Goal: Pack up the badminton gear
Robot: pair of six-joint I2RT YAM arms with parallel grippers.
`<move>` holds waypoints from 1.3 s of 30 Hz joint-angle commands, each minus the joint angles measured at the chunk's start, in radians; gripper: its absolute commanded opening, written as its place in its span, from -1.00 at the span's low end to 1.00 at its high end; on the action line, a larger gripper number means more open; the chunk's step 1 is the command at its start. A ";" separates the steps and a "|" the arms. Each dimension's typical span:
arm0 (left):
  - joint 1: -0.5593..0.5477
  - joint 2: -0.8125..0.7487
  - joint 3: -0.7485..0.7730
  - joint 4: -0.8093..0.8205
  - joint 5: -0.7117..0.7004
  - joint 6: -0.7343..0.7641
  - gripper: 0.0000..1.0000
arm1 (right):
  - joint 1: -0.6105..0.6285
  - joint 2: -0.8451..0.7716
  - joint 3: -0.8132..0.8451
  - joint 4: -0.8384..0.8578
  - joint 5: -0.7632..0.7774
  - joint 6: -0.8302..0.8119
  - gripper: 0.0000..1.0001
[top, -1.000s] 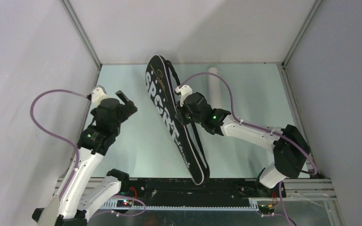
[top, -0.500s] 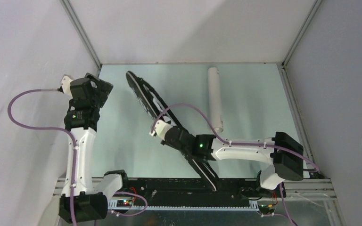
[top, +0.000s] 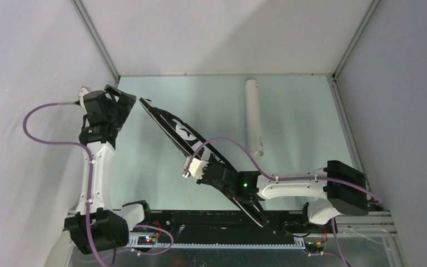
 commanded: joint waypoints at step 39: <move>0.054 0.169 -0.050 0.188 0.263 -0.056 -1.00 | -0.030 -0.239 -0.051 0.091 -0.218 0.195 0.00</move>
